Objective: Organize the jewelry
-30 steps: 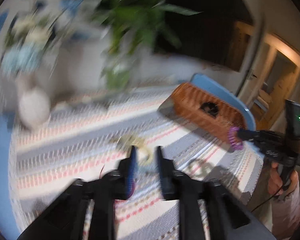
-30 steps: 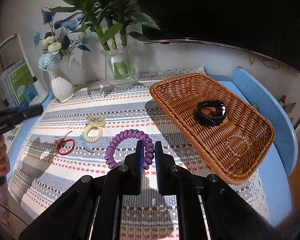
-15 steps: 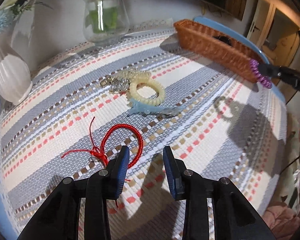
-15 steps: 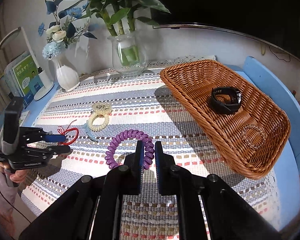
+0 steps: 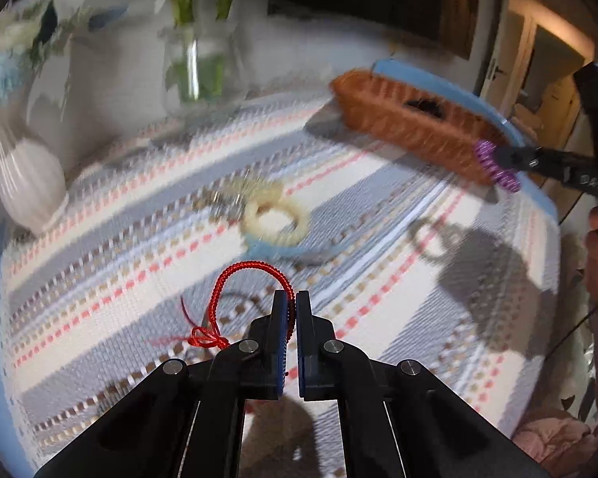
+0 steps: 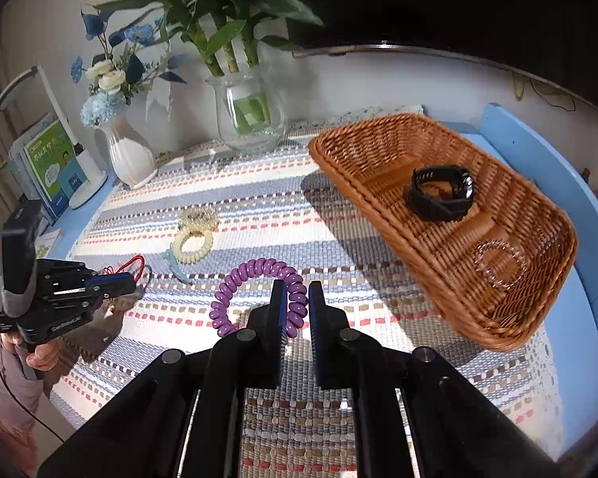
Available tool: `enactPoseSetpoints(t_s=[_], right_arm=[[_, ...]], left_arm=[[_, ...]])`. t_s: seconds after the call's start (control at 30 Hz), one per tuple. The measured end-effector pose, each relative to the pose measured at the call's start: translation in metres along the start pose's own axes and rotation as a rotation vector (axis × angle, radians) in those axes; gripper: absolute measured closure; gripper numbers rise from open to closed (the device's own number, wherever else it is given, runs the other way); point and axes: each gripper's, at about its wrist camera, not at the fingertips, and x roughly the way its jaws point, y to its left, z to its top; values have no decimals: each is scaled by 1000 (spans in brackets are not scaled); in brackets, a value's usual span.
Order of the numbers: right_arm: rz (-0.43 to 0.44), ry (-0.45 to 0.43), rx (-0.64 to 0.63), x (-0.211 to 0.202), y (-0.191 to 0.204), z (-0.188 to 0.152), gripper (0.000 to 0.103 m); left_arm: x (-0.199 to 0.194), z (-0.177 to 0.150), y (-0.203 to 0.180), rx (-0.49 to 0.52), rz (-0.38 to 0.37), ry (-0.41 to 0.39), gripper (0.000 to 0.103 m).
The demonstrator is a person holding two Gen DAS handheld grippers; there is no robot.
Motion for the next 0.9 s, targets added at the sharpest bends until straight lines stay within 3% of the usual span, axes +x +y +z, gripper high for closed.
enactPoseSetpoints(t_s=[0.2, 0.33, 0.53, 0.73, 0.9], right_arm=[[-11, -69, 31, -27, -15, 13, 91], [-49, -116, 84, -44, -40, 23, 91], [-72, -117, 228, -53, -104, 37, 91], [-116, -59, 324, -31, -152, 42, 91], [-182, 0, 364, 2, -174, 43, 91]], left_arm=[[-29, 38, -39, 97, -36, -101, 100], [-23, 73, -72, 180, -70, -131, 100], [14, 132, -109, 200, -134, -131, 100], [77, 187, -127, 126, -240, -74, 100], [119, 211, -135, 85, -235, -40, 100]])
